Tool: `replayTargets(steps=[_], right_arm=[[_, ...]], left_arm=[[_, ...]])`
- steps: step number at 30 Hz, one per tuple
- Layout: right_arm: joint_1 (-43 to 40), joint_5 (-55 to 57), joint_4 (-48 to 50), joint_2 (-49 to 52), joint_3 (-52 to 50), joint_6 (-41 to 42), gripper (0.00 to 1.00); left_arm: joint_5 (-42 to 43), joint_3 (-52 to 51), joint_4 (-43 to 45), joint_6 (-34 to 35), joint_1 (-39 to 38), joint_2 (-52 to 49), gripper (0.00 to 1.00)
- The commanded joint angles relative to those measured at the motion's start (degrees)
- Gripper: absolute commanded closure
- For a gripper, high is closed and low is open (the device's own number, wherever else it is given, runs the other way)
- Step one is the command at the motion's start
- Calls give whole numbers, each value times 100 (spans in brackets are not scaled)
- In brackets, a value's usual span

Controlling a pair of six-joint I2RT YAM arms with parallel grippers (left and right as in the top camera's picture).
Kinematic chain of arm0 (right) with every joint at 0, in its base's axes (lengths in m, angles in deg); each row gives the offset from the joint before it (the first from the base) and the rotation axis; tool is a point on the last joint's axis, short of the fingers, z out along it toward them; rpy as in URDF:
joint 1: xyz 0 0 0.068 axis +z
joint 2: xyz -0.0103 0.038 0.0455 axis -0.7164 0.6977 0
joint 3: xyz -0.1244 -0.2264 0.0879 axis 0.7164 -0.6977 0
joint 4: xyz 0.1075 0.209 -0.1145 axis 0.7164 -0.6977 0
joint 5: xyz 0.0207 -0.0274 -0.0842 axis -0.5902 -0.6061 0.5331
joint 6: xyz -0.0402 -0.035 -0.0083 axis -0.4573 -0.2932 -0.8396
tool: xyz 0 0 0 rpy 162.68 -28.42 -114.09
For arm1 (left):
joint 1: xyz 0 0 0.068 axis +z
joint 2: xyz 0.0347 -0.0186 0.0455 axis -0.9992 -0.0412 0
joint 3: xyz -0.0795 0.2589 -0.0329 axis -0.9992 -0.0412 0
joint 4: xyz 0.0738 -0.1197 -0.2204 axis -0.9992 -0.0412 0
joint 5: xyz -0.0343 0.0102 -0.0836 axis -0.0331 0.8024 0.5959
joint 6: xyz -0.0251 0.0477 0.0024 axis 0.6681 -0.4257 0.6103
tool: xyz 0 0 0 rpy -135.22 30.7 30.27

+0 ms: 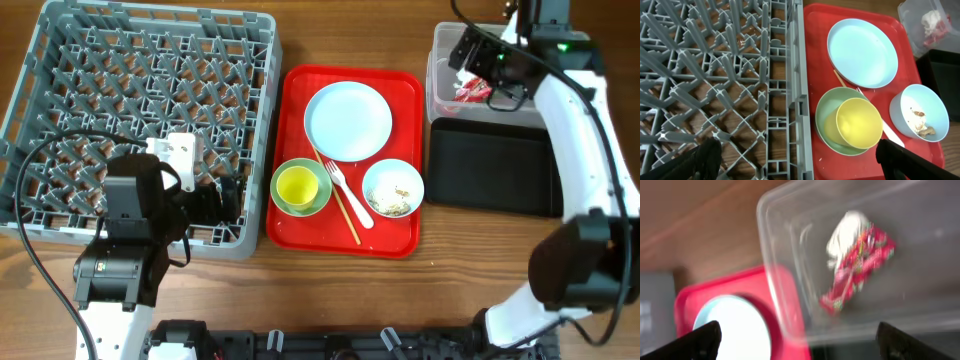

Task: Sort waste into correct bins and load items into the dishwasher rack
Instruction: 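Carry the wrapper and tissue with the right gripper into the clear bin, then grasp the rim of the light-blue rice bowl with the right gripper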

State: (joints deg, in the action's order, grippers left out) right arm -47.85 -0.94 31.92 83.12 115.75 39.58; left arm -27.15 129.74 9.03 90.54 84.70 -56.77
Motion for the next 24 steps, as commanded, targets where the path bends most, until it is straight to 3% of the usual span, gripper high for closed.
replayTargets(steps=[1, 6, 9, 15, 17, 22, 24], right_arm=[[68, -787, -1294, -741, 35, -704, 5], [890, -835, -2474, -920, -116, -966, 12], [1672, -247, -2398, -920, -538, -203, 14], [2942, 472, -901, -898, -1963, 973, 19], [3163, 485, -232, -813, -2437, 986, 26], [3246, 457, 494, -11, -2588, 1014, 33], [3246, 459, 780, 424, -2588, 1292, 52]], left_arm=[[68, 92, 17, 37, 7, 9, 0], [70, 92, -4, 37, 7, 9, 0], [70, 92, -28, 37, 7, 9, 0], [70, 92, -46, 37, 7, 9, 0], [70, 92, -83, 37, 7, 9, 0], [70, 92, -92, 37, 7, 9, 0], [70, 92, -94, 37, 7, 9, 0]])
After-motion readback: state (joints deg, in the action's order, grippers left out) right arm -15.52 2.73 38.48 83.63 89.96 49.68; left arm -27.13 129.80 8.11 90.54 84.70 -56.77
